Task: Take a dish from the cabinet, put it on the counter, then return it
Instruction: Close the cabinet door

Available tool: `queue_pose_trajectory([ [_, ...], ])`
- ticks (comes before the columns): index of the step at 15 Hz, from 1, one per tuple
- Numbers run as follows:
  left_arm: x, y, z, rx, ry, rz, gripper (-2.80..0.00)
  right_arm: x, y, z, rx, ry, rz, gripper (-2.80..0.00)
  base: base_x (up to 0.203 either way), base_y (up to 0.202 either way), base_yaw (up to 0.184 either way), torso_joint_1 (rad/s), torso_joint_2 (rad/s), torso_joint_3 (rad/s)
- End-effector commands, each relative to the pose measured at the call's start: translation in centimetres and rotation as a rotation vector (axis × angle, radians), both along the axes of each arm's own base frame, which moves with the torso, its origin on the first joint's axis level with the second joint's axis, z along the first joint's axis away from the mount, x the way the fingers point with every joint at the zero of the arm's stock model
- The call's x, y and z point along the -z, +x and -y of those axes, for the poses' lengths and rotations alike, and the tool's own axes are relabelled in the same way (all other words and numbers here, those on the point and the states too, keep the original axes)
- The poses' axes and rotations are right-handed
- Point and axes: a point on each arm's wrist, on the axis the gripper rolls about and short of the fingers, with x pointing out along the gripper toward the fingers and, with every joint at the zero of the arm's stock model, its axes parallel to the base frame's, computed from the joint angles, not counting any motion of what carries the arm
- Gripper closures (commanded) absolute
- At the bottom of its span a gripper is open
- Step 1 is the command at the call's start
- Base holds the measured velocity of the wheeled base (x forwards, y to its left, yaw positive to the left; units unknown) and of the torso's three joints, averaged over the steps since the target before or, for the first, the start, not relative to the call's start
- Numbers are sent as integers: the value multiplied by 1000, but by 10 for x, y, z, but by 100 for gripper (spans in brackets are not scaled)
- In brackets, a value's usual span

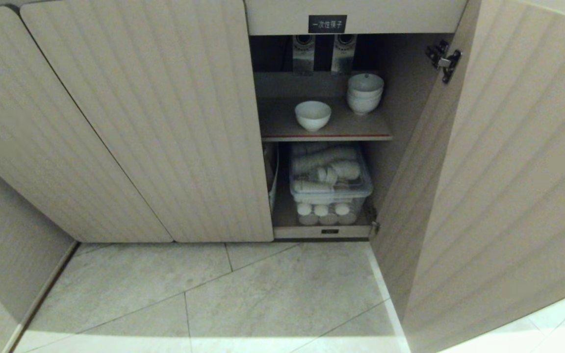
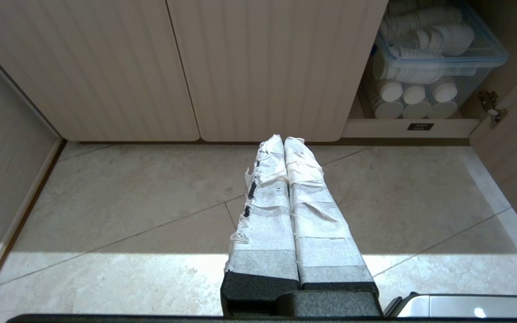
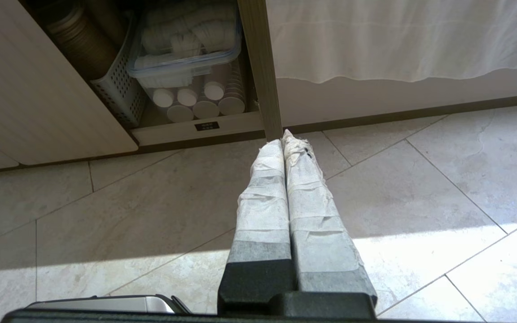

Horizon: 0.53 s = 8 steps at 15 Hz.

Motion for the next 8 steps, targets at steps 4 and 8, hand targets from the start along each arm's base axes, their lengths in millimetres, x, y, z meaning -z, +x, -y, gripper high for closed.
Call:
queue_pose_trajectory([
  [4,0,0,0,-3,-1,0,0,0,0,0,0,1,0,0,0,0,0,0,0,0],
  [8,0,0,0,0,-1,0,0,0,0,0,0,-1,-2,0,0,0,0,0,0,0],
])
